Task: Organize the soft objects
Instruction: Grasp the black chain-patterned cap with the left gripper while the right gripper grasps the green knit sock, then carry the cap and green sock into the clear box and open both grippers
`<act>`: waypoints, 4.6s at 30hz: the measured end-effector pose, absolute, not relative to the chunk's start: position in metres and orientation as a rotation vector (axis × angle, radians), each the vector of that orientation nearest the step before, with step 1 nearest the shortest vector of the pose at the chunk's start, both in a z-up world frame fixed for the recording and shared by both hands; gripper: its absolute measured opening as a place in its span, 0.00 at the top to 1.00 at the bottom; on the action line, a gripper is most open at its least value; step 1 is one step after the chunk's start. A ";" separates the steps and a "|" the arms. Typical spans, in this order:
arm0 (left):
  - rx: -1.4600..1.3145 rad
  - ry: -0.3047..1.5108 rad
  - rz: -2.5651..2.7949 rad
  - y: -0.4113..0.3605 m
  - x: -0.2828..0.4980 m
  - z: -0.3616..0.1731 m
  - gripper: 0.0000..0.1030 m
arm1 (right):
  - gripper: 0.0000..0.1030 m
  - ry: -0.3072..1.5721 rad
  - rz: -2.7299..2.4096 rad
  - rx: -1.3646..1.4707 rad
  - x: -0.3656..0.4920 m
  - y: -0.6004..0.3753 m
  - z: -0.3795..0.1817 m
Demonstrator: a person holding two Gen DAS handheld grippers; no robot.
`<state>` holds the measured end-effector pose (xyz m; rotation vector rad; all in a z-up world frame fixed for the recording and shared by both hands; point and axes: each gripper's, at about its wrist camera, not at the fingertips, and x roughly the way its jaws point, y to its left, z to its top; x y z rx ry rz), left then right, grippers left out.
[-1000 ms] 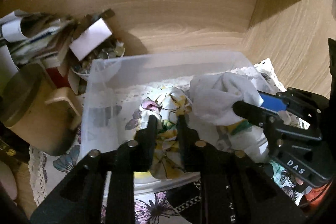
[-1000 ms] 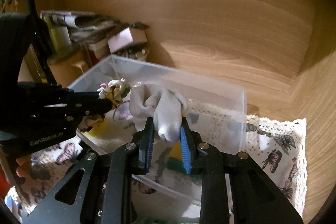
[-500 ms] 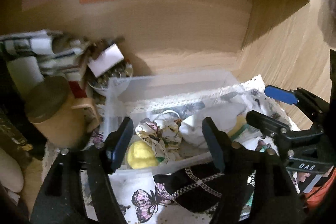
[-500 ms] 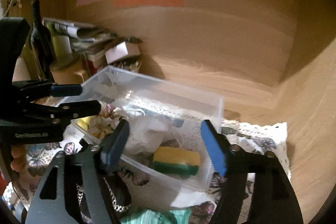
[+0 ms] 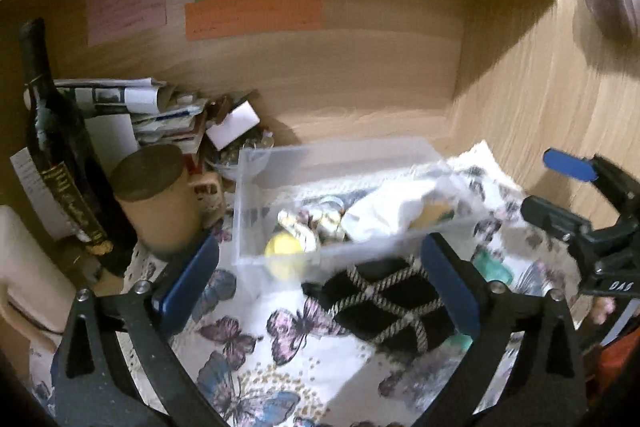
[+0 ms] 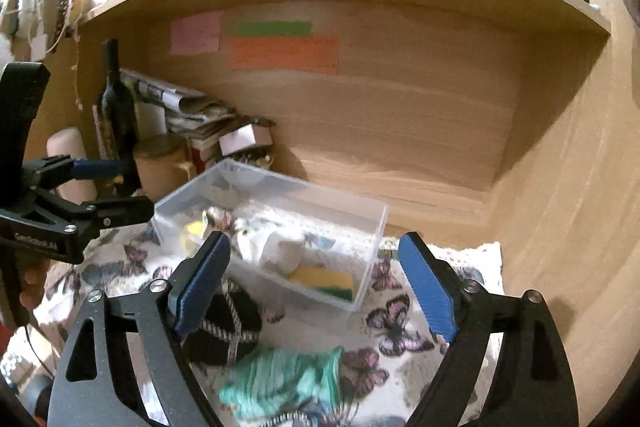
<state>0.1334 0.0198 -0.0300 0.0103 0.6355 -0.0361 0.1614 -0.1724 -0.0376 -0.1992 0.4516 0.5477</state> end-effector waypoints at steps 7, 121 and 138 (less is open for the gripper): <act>0.022 0.772 -0.105 0.000 0.130 -0.077 0.01 | 0.18 0.592 0.557 -0.165 0.155 -0.185 -0.080; -0.067 0.493 -0.016 0.049 0.180 0.008 0.85 | 0.91 0.442 0.700 -0.101 0.204 -0.131 -0.021; -0.056 0.742 -0.023 0.046 0.269 -0.069 0.84 | 0.91 0.715 0.668 -0.211 0.277 -0.076 -0.090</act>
